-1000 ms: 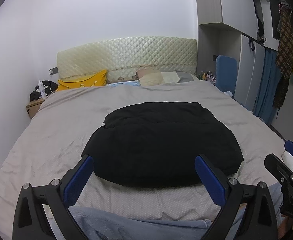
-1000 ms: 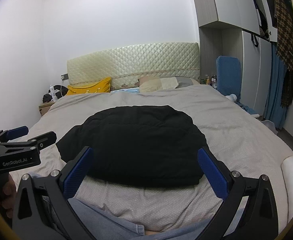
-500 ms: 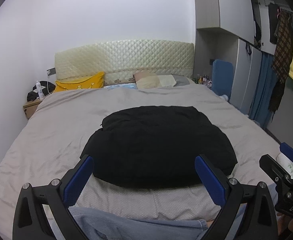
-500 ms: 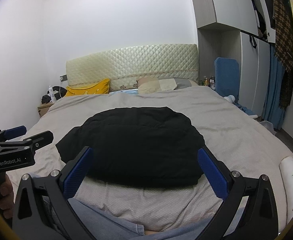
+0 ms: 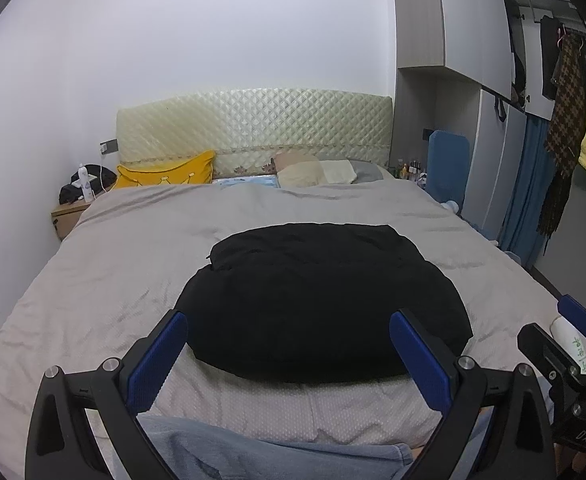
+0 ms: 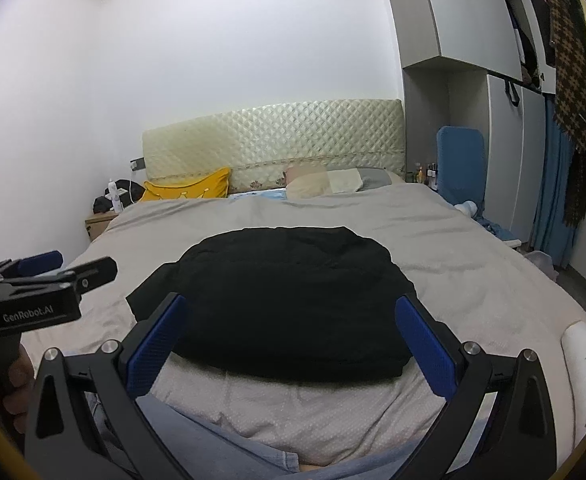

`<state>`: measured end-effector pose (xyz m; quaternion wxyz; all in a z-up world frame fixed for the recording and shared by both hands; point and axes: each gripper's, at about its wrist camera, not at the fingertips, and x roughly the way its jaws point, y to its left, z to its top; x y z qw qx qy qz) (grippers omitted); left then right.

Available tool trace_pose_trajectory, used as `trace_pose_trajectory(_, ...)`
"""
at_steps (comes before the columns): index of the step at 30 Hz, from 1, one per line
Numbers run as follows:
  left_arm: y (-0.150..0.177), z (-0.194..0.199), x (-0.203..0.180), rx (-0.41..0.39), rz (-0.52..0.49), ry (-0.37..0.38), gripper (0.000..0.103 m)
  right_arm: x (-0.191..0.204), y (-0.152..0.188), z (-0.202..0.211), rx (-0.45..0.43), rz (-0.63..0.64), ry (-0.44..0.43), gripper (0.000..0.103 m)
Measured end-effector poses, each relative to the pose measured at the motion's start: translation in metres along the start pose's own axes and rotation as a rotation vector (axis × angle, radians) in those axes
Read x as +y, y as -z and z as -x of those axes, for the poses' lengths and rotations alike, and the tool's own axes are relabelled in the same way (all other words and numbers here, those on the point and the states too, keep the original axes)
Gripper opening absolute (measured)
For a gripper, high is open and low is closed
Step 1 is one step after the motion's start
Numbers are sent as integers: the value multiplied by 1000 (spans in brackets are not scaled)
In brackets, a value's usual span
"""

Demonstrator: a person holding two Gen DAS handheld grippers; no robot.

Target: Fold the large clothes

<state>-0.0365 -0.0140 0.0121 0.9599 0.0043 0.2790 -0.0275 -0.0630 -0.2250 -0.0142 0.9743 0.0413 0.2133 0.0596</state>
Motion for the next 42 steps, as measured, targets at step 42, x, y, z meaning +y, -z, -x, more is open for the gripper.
trace_pose_trajectory(42,2,-5,-2,14,-12,-7,102,-4,5,-1,-5,-14,34,103)
